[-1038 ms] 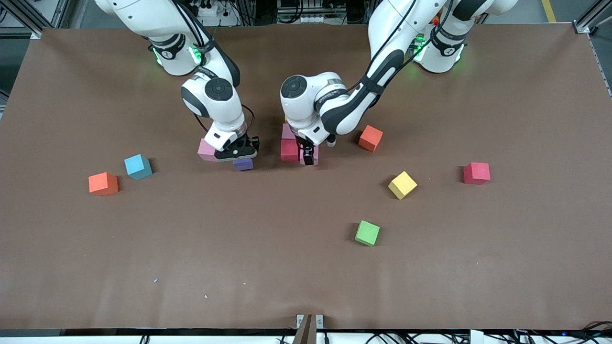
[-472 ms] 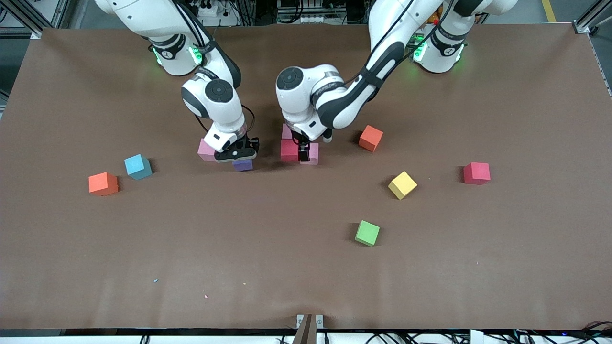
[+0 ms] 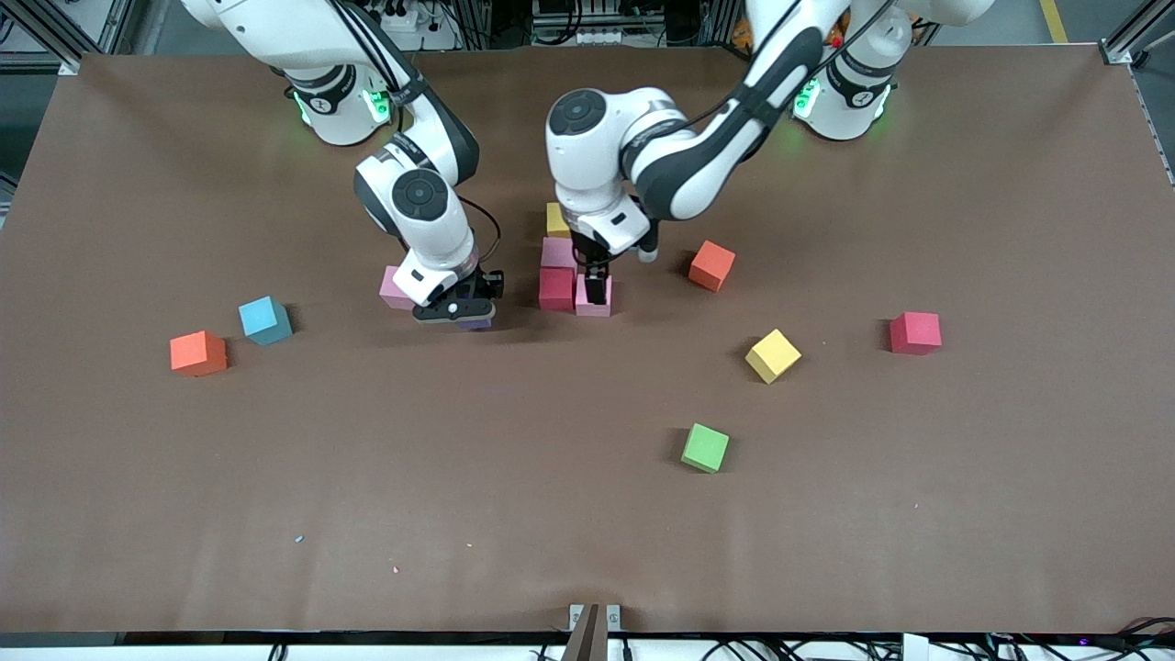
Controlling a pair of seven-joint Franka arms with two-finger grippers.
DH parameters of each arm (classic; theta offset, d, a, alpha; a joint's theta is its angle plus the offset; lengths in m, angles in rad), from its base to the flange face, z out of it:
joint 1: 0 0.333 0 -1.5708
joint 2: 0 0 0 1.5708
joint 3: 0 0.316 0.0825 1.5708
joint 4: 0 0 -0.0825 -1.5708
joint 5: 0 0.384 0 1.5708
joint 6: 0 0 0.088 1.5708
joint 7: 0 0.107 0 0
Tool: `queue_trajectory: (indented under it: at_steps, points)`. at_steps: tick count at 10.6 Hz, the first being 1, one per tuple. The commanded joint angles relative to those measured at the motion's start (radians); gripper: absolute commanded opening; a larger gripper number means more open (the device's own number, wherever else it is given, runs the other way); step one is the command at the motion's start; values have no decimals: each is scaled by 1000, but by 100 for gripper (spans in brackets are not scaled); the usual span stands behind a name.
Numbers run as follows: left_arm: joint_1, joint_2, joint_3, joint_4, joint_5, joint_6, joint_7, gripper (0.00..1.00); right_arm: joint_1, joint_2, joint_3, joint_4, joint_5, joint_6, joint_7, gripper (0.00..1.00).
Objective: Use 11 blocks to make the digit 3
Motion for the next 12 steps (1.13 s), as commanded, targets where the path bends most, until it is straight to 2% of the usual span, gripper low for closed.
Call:
queue_trajectory:
  at_steps: [1, 3, 4, 5, 6, 8, 12]
  points:
    - [261, -56, -210, -104, -23, 5, 147, 100, 7, 44, 3, 84, 94, -44, -26, 0]
    - [581, -57, -453, -195, -23, 13, 310, 100, 7, 51, 3, 123, 108, -56, -25, 0]
    - [695, -53, -530, -256, -22, 19, 382, 100, 11, 65, 3, 147, 108, -56, -19, 0]
    - [767, -54, -569, -307, -22, 39, 421, 100, 23, 80, 3, 185, 108, -58, -13, 0]
    - [809, -53, -589, -345, -17, 44, 453, 100, 36, 94, 1, 218, 108, -58, -11, 0]
    - [869, -54, -589, -436, -6, 137, 486, 100, 54, 151, 1, 299, 107, -61, 33, 0]
    - [900, -53, -587, -514, -6, 148, 522, 100, 79, 272, 1, 510, 94, -175, 93, 0]
